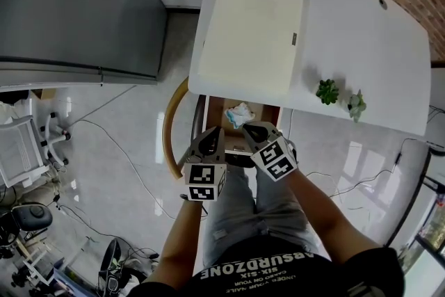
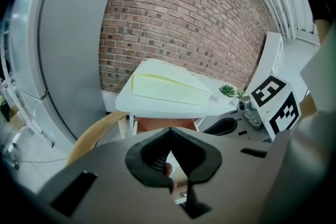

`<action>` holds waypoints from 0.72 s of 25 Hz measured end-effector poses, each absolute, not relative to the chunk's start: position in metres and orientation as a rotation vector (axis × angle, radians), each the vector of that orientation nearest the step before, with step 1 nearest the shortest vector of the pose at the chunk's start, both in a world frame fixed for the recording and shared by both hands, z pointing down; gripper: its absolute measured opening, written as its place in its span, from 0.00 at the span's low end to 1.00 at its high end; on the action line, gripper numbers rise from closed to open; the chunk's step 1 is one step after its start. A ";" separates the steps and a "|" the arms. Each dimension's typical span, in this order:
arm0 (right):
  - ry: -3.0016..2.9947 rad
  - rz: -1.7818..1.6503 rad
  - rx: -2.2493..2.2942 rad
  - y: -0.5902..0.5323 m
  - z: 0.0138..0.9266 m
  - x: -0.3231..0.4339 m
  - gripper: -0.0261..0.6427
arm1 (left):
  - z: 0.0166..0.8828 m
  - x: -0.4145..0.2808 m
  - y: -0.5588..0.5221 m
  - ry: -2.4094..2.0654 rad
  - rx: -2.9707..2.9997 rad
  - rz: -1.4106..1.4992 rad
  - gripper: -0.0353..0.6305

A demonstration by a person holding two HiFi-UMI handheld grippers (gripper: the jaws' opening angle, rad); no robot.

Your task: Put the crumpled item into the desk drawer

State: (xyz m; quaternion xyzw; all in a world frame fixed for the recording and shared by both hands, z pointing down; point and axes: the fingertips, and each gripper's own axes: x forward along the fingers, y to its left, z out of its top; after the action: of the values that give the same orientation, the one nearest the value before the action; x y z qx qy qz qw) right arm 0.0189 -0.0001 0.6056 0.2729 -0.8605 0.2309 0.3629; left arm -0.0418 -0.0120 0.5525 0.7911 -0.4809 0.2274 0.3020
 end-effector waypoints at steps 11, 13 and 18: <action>-2.241 0.564 0.744 0.002 0.575 0.022 0.03 | 0.542 -0.031 -0.007 -1.233 2.128 0.607 0.06; -2.243 0.560 0.743 0.002 0.574 0.021 0.03 | 0.542 -0.030 -0.005 -1.229 2.128 0.611 0.06; -2.241 0.556 0.735 0.005 0.574 0.022 0.03 | 0.542 -0.028 -0.003 -1.231 2.127 0.609 0.06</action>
State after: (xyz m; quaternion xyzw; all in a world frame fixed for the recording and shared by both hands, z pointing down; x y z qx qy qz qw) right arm 0.0221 0.0048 0.5743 0.2841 -0.8658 0.2147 0.3515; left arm -0.0281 -0.0026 0.5419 0.8013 -0.4637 0.2293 0.3005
